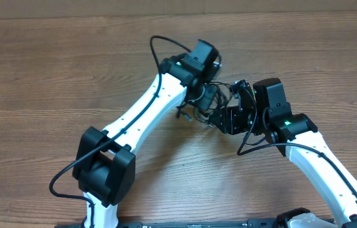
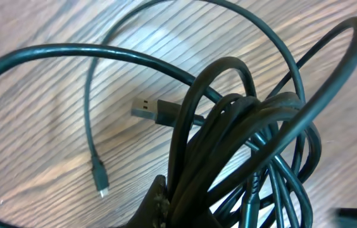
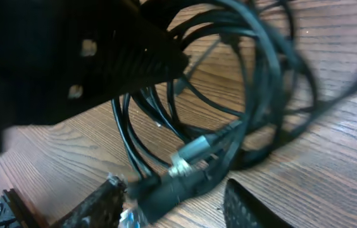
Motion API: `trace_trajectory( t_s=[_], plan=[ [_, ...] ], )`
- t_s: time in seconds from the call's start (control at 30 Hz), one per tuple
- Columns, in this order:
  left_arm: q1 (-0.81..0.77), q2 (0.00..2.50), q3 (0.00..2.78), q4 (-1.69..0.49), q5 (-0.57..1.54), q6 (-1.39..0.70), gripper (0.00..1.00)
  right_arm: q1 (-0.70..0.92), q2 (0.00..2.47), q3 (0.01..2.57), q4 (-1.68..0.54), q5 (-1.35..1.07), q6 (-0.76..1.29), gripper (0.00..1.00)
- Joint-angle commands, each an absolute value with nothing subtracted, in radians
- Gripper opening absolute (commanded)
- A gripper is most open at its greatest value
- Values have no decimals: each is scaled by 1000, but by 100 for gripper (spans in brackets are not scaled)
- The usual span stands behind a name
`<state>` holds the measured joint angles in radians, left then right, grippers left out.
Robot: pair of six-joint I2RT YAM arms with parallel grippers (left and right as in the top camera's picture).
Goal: Untangle cables
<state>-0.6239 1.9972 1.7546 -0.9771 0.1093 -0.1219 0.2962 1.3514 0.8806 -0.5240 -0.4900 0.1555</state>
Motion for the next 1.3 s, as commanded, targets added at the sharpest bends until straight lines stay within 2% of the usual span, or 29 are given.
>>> trace_trajectory(
  t_s=[0.0, 0.2, 0.4, 0.5, 0.7, 0.97, 1.17, 1.2, 1.27],
  plan=[
    [-638, 1959, 1803, -991, 124, -102, 4, 299, 1349, 888, -524, -470, 152, 44],
    [-649, 1912, 1810, -1002, 125, -105, 4, 299, 1349, 888, -530, -419, 157, 31],
    [-648, 1816, 1810, -995, 135, -114, 4, 299, 1364, 870, -544, -385, 160, 28],
    [-648, 1771, 1810, -989, 171, -116, 4, 299, 1394, 865, -557, -363, 188, 4],
    [-626, 1746, 1810, -1021, 113, -116, 4, 299, 1449, 865, -563, -336, 271, 4],
    [-533, 1742, 1810, -1046, 125, -116, 4, 299, 1465, 865, -696, -22, 423, 4],
    [-496, 1742, 1810, -1055, 130, -116, 4, 299, 1465, 865, -716, 10, 450, 4],
    [-495, 1742, 1810, -1056, 126, -116, 4, 299, 1465, 865, -717, 10, 451, 6],
    [-491, 1742, 1810, -1059, 126, -120, 4, 299, 1465, 865, -708, -3, 476, 18]
  ],
)
